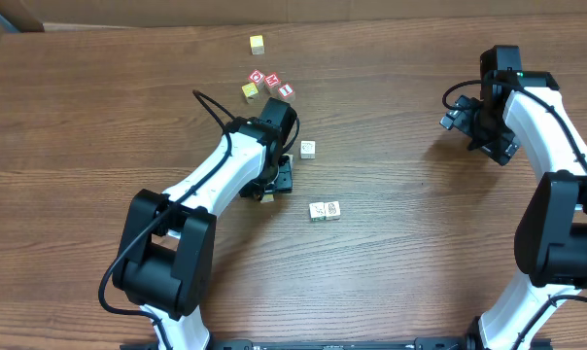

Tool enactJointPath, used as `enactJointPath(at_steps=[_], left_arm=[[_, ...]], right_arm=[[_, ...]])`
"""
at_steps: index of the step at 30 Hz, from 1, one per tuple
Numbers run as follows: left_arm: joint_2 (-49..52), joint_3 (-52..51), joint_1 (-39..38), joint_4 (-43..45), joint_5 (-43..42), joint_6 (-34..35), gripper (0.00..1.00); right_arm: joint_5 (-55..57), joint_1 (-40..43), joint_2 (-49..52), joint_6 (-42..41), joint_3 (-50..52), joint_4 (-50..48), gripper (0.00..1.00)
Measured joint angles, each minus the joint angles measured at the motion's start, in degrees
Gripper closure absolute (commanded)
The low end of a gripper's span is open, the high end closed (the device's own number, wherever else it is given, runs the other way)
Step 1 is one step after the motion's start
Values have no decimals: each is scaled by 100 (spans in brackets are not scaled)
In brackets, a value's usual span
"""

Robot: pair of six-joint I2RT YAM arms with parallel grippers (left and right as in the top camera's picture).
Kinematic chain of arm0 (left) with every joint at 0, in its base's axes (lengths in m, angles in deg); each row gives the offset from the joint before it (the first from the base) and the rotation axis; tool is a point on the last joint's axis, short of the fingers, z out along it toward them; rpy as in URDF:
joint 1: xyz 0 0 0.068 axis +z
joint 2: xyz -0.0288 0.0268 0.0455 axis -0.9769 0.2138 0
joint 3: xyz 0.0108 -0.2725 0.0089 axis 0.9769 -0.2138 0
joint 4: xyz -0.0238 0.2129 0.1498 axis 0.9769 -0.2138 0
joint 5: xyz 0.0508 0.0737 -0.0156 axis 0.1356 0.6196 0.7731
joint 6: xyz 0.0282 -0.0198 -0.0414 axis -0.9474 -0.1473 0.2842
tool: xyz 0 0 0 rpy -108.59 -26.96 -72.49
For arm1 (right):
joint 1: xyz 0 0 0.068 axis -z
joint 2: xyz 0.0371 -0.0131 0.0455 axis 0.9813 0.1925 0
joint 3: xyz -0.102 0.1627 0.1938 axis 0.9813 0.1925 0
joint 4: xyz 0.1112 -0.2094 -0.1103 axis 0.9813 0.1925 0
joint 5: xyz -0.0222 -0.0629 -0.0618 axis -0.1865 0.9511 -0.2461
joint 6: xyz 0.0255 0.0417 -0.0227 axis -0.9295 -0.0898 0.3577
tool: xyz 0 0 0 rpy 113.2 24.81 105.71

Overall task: Flip 5 blocks
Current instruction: 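Lower the left gripper and grasp the yellow-edged G block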

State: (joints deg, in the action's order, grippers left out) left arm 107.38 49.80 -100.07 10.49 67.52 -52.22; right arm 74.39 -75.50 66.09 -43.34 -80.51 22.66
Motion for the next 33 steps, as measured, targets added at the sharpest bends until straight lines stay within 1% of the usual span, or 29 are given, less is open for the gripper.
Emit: enactJointPath(at_steps=[3,9,12,18,22,23,26,33], left_arm=[[0,0,15,-15,72,42,48],[0,-74,-11,2,109,61,51],[0,-181,-11,61,114,85,58],[0,-208,-11,79,129,129,57],[0,-208,-11,166,127,98,59],[0,-208,-11,186,125,70,61],[0,-208,-11,221,103,-31,71],[0,-208,-11,247,72,-146,70]], right_arm=[[2,0,0,2,0,-2,0],[17,0,0,2,0,-2,0],[20,-2,0,0,0,-2,0],[17,-2,0,2,0,-2,0],[17,0,0,2,0,-2,0],[17,-2,0,4,0,-4,0],[17,0,0,2,0,-4,0],[20,0,0,0,0,0,0]])
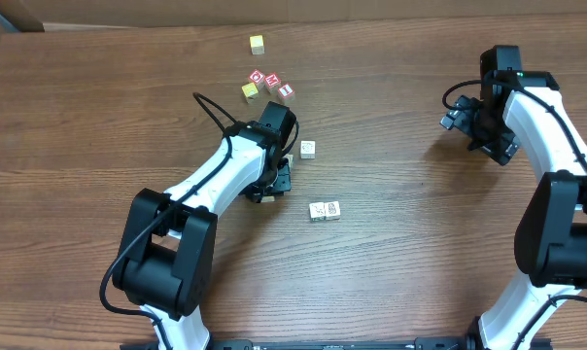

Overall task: Flip 5 blocks
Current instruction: 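Lower the left gripper and grasp the yellow-edged G block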

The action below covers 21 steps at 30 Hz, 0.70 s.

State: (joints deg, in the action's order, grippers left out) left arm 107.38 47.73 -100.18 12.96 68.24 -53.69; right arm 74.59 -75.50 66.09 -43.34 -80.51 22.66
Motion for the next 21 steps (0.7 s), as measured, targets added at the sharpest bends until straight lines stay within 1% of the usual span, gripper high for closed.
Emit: enactJointPath(at_steps=[6,9,11,13,14,18,21], left_arm=[[-190,-7,0,-90,-83,-15,70],[-658,-17,0,-302,-181,-15,72],[-1047,-17,0,-435,-221,-15,72],[-1438,-17,0,-597,-229,-31,61],[-1609,-17,0,-680,-227,-28,43],[-1873,-17,0,-841,-225,-57,0],[-1797,-20,0,-796,-256,-37,0]], right_arm=[[0,0,0,2,0,-4,0],[-2,0,0,0,0,-4,0],[-2,-2,0,2,0,-2,0],[0,0,0,0,0,-4,0],[0,-2,0,2,0,-2,0],[-2,-2,0,2,0,0,0],[0,-2,0,2,0,-2,0]])
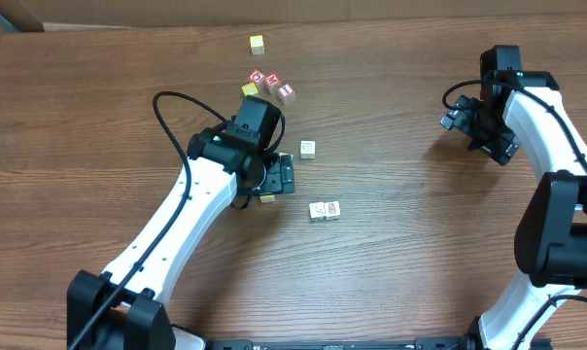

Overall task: Flip 5 blocks
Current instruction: 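Lower the left gripper and grasp the yellow-edged G block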

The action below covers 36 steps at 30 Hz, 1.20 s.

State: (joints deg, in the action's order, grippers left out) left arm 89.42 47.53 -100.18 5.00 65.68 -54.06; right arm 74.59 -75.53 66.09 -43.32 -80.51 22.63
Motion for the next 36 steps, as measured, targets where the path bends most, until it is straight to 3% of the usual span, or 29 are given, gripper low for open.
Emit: enactJointPath(at_steps=[1,2,4,5,10,21,24,30,33,36], left_arm=[[35,0,0,57,0,-2,0],[63,0,0,120,0,-9,8],[111,0,0,212,9,-48,35],[138,0,0,234,13,-68,39],[361,-50,0,286,33,-63,35],[1364,-227,0,706,52,-46,40],[1561,-238,0,776,55,-81,56],[1648,-243,0,966,55,-96,60],[1648,-243,0,975,57,-90,73],[1648,-243,0,975,55,-133,75]], right_arm=[[-2,2,0,0,0,0,0],[-4,2,0,0,0,0,0],[-2,2,0,0,0,0,0],[0,2,0,-2,0,0,0],[0,2,0,0,0,0,0],[0,0,0,-2,0,0,0],[-2,2,0,0,0,-4,0],[-2,2,0,0,0,-2,0],[-2,2,0,-2,0,-2,0],[0,2,0,2,0,-2,0]])
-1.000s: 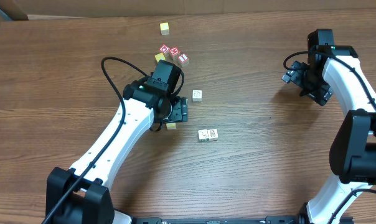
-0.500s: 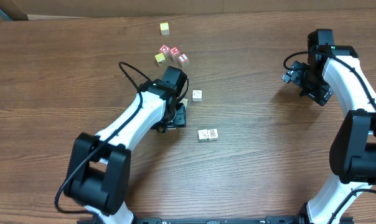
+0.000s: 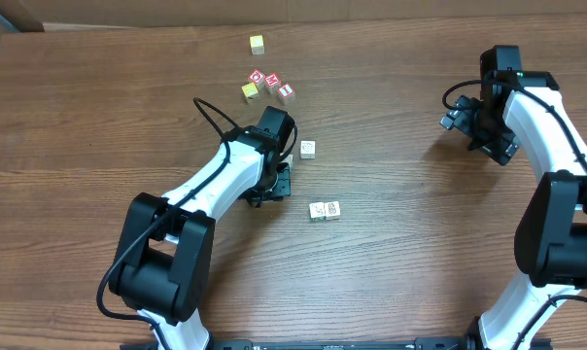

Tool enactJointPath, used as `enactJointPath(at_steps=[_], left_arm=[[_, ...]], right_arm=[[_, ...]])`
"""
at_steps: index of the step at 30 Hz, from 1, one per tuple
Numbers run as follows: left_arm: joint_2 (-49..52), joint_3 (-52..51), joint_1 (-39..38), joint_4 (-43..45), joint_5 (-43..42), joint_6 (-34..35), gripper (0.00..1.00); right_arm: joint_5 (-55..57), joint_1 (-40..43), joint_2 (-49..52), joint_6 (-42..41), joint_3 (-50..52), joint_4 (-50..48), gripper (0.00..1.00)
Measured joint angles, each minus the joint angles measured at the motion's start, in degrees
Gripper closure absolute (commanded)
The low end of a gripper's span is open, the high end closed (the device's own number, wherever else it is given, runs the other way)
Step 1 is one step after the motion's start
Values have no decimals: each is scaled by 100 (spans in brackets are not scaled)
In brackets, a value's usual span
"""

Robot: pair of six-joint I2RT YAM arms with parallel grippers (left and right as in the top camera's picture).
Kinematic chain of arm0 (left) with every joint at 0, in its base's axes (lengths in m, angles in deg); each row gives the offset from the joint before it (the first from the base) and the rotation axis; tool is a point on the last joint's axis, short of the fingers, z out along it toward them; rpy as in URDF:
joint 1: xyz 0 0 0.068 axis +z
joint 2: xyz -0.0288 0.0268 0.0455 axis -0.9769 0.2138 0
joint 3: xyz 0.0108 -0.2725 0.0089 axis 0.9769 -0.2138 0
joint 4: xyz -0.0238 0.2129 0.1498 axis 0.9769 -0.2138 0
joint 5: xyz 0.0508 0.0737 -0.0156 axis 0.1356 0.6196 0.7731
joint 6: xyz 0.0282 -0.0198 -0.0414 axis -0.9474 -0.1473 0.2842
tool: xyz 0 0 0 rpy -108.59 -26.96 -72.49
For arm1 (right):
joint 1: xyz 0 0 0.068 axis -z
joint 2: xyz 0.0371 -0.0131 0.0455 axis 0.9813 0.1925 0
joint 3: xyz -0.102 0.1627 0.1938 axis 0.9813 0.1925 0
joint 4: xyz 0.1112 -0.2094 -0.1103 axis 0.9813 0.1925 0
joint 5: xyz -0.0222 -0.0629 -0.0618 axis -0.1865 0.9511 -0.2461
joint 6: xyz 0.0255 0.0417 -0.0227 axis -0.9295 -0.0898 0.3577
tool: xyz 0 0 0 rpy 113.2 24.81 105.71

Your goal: Flip 5 blocks

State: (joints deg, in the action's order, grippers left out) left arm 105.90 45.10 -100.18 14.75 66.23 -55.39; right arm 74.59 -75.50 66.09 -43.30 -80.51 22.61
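Note:
My left gripper (image 3: pixel 272 185) points down at the table, left of the middle. Whether its fingers are open or shut does not show from above, and nothing is visible between them. A white block (image 3: pixel 308 149) lies just right of the left wrist. Two white blocks (image 3: pixel 325 210) sit side by side in front of it. Behind the arm is a cluster of three red blocks (image 3: pixel 272 82) and a yellow block (image 3: pixel 250 91). A lone yellow block (image 3: pixel 258 44) lies further back. My right gripper (image 3: pixel 457 119) hovers at the far right, away from every block.
The wooden table (image 3: pixel 400 253) carries only the blocks. A black cable (image 3: pixel 211 109) loops off the left arm above the table. The table's back edge runs along the top of the overhead view.
The left arm has dropped from a raised, stretched pose to a lower one, its wrist a little further right. A small tan block that lay in front of the gripper is now hidden. The right arm is unmoved.
The left gripper stood over a small tan block left of the middle, then shifted slightly above it. Later the arm reared up, with the block visible on the table. Now the arm is low and the block is covered. The other blocks and the right arm kept their places.

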Motion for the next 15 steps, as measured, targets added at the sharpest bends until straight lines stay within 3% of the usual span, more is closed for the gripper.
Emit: enactJointPath(at_steps=[3,6,15], left_arm=[[0,0,0,-9,0,-15,76],[0,9,0,-94,0,-15,84],[-153,354,0,-649,-7,-42,81]], right_arm=[[-2,0,0,-4,0,0,0],[-2,0,0,-4,0,0,0],[0,0,0,-2,0,2,0]])
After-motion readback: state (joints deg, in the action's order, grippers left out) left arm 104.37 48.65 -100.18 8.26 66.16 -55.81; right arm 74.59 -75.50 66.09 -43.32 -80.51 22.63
